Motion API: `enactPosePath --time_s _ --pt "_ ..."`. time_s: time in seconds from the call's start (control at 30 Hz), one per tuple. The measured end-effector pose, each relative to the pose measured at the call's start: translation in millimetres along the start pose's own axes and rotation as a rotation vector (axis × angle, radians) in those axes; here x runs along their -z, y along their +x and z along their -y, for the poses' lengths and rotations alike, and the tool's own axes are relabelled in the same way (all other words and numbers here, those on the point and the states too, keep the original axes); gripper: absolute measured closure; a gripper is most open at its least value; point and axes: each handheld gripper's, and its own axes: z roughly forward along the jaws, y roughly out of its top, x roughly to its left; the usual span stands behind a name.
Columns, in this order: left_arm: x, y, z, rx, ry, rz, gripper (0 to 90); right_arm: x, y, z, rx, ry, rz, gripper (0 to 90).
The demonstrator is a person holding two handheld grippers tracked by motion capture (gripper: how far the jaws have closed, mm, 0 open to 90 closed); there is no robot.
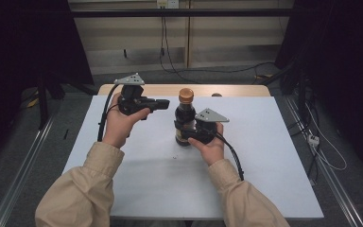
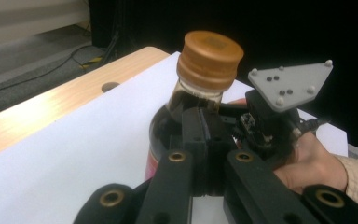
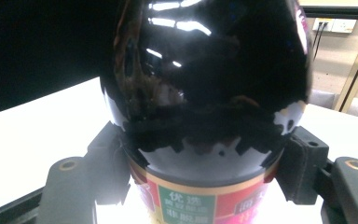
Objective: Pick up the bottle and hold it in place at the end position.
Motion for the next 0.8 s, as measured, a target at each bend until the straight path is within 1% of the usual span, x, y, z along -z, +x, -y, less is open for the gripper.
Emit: enactPosePath --time_s 0.03,0.23,0.43,0.5,0.6,0.8 --pt "0.2 0.0 -1.3 -0.005 0.005 -0.004 90.0 0.0 -0.1 -0.1 -0.001 0.002 0.000 31.0" --pt "-1.7 -0.3 -4.7 0.001 -0.004 0.005 90.0 0.7 -1.4 -0.8 0.007 0.009 -0.011 31.1" --pt "-3.5 -0.3 -9.1 0.002 -0.003 -0.004 90.0 1.0 -2.5 -0.5 0.007 0.009 -0.021 31.1" --pt "-3.2 -0.3 -11.0 0.004 0.003 -0.006 90.0 0.7 -2.6 -0.5 0.008 0.008 -0.023 31.0" --pt "-3.8 -0.4 -13.8 -0.006 0.011 -0.009 90.0 1.0 -3.1 -0.4 0.007 0.009 -0.025 31.0" --pt "-8.2 -0.2 -15.7 -0.003 0.017 -0.007 90.0 0.2 -3.3 -0.1 0.007 0.004 -0.029 31.0"
